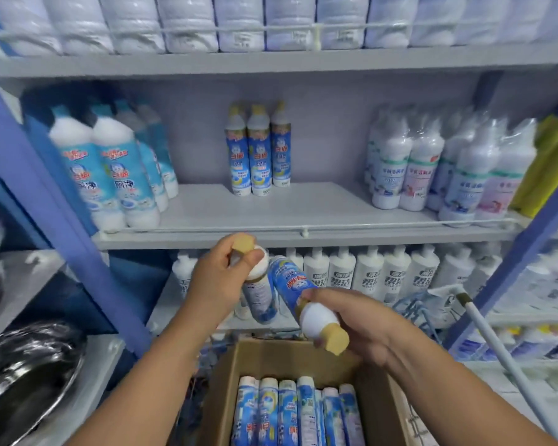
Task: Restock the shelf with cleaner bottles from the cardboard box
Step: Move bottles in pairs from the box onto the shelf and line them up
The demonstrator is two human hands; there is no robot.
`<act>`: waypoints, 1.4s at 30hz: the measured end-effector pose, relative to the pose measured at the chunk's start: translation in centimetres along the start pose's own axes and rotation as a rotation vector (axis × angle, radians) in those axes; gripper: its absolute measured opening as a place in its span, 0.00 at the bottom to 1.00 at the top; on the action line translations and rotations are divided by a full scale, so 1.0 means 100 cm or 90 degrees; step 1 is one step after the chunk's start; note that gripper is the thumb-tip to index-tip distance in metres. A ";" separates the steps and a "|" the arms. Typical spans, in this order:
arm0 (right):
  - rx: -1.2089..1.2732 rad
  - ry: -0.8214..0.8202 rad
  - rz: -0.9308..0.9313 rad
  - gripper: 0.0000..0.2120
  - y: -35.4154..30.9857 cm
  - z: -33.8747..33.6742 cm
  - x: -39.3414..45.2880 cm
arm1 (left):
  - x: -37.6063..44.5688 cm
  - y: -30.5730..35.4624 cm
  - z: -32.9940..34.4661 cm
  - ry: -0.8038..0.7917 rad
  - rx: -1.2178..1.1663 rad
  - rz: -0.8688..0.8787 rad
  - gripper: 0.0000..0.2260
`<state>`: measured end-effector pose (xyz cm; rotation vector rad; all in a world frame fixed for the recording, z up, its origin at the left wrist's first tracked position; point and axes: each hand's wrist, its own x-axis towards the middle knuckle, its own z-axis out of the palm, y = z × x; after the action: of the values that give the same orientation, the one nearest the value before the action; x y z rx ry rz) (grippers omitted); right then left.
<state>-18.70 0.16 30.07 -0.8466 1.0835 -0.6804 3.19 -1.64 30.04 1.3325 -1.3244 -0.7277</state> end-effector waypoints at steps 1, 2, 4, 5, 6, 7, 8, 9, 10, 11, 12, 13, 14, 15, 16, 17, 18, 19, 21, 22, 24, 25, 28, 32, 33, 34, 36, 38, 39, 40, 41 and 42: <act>-0.005 -0.008 -0.012 0.12 -0.011 0.006 -0.001 | 0.006 0.010 -0.007 0.011 -0.010 0.011 0.07; -0.013 -0.012 -0.024 0.12 -0.023 0.013 -0.001 | 0.014 0.018 -0.013 0.017 -0.023 0.019 0.06; -0.030 -0.008 -0.049 0.10 -0.043 0.024 0.001 | 0.031 0.035 -0.025 0.023 -0.038 0.034 0.06; -0.031 -0.004 -0.059 0.09 -0.053 0.029 0.004 | 0.040 0.043 -0.030 0.023 -0.047 0.047 0.05; -0.032 0.000 -0.067 0.09 -0.062 0.034 0.007 | 0.050 0.049 -0.035 0.024 -0.051 0.063 0.04; -0.037 0.006 -0.075 0.09 -0.071 0.039 0.011 | 0.061 0.054 -0.040 0.025 -0.053 0.083 0.03; -0.044 0.012 -0.080 0.10 -0.079 0.043 0.017 | 0.072 0.059 -0.043 0.028 -0.047 0.099 0.02; -0.050 0.018 -0.082 0.10 -0.087 0.048 0.023 | 0.082 0.063 -0.047 0.030 -0.042 0.109 0.02; -0.054 0.024 -0.081 0.10 -0.094 0.052 0.029 | 0.093 0.065 -0.050 0.032 -0.036 0.116 0.02; -0.056 0.030 -0.076 0.09 -0.100 0.057 0.035 | 0.104 0.067 -0.053 0.033 -0.035 0.119 0.02; -0.055 0.036 -0.070 0.09 -0.107 0.062 0.041 | 0.115 0.067 -0.055 0.034 -0.040 0.118 0.02; -0.049 0.043 -0.061 0.08 -0.113 0.066 0.047 | 0.126 0.067 -0.056 0.037 -0.051 0.114 0.02; -0.042 0.051 -0.051 0.08 -0.119 0.069 0.053 | 0.137 0.066 -0.058 0.037 -0.065 0.106 0.03; -0.039 0.059 -0.043 0.08 -0.124 0.072 0.060 | 0.147 0.065 -0.059 0.032 -0.080 0.100 0.03; -0.044 0.067 -0.034 0.09 -0.129 0.073 0.067 | 0.157 0.063 -0.058 0.023 -0.095 0.094 0.04; -0.052 0.077 -0.025 0.10 -0.134 0.074 0.075 | 0.166 0.063 -0.059 0.013 -0.105 0.089 0.04; -0.055 0.084 -0.015 0.10 -0.139 0.074 0.081 | 0.175 0.062 -0.059 0.004 -0.112 0.087 0.05; -0.053 0.089 -0.004 0.10 -0.142 0.074 0.088 | 0.182 0.062 -0.059 -0.002 -0.119 0.088 0.06; -0.046 0.093 0.017 0.08 -0.147 0.072 0.098 | 0.197 0.061 -0.060 -0.015 -0.134 0.094 0.08; -0.046 0.096 0.027 0.08 -0.150 0.071 0.102 | 0.204 0.062 -0.060 -0.025 -0.137 0.100 0.09; -0.056 0.103 0.041 0.09 -0.153 0.067 0.109 | 0.217 0.064 -0.058 -0.041 -0.142 0.107 0.11; -0.069 0.107 0.045 0.10 -0.155 0.064 0.114 | 0.222 0.065 -0.057 -0.041 -0.145 0.107 0.13; -0.120 0.114 0.066 0.11 -0.163 0.053 0.125 | 0.237 0.062 -0.049 -0.031 -0.136 0.113 0.10; -0.211 0.120 0.074 0.13 -0.177 0.037 0.139 | 0.248 0.047 -0.038 -0.017 -0.134 0.068 0.05; -0.228 0.114 0.079 0.15 -0.181 0.033 0.140 | 0.249 0.044 -0.035 -0.012 -0.139 0.055 0.03; -0.235 0.105 0.083 0.17 -0.185 0.030 0.142 | 0.250 0.040 -0.031 -0.007 -0.143 0.048 0.03; -0.240 0.072 0.066 0.12 -0.192 0.027 0.141 | 0.252 0.034 -0.027 -0.004 -0.147 0.039 0.03; -0.255 0.053 0.027 0.05 -0.199 0.028 0.139 | 0.253 0.035 -0.025 -0.005 -0.127 0.028 0.02; -0.274 0.057 0.003 0.04 -0.202 0.030 0.137 | 0.254 0.037 -0.025 -0.005 -0.110 0.026 0.03; -0.299 0.077 -0.028 0.06 -0.205 0.031 0.137 | 0.253 0.037 -0.025 -0.004 -0.086 0.027 0.05; -0.324 0.110 -0.065 0.09 -0.207 0.032 0.138 | 0.252 0.037 -0.025 -0.006 -0.057 0.028 0.07; -0.350 0.154 -0.109 0.13 -0.209 0.033 0.139 | 0.250 0.036 -0.024 -0.017 -0.023 0.031 0.09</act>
<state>-12.45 -21.23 42.14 -1.3645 1.4595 -0.6452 9.33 -24.05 40.28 1.2610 -1.3547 -0.7349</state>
